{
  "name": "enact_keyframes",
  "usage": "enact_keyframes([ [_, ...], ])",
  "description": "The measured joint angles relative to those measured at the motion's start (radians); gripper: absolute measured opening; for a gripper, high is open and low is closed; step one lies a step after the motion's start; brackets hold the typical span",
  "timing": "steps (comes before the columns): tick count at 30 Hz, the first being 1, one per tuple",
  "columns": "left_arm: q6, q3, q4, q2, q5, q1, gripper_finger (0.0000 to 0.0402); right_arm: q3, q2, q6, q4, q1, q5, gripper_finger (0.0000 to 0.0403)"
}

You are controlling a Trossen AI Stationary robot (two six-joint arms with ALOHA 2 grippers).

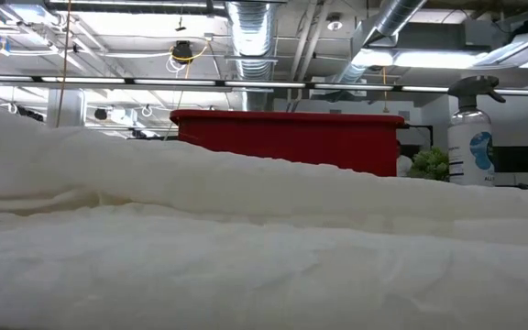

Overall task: Fold Laundry from Bin
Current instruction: Fold the white shirt in the red bin

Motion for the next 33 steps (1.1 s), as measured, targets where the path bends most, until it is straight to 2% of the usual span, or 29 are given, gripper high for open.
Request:
enact_keyframes([
  [11,-0.132,0.004,0.013,0.0,-0.009,-0.07,0.0,0.0,0.0,0.0,0.001,0.011,0.006,0.0203],
  [17,-0.174,0.004,0.005,0.0,-0.076,-0.089,0.0002,0.0,0.0,0.0,0.003,0.013,0.006,0.0203],
  [20,-0.182,0.004,0.007,0.0,-0.076,-0.087,0.0017,0.0,0.0,0.0,0.003,0.013,0.005,0.0203],
  [25,-0.24,0.004,0.025,0.0,-0.084,-0.088,0.0063,0.0,0.0,0.0,0.002,0.013,0.005,0.0203],
  [27,-0.262,0.004,0.048,0.0,-0.148,-0.088,0.0078,0.0,0.0,0.001,0.002,0.013,0.005,0.0203],
  [31,-0.323,0.004,-0.007,0.0,-0.366,-0.081,0.0091,0.0,0.0,0.001,0.002,0.013,0.005,0.0203],
  [33,-0.354,0.004,-0.101,0.0,-0.382,-0.055,0.0092,0.0,0.0,0.005,0.002,0.013,0.005,0.0203],
])
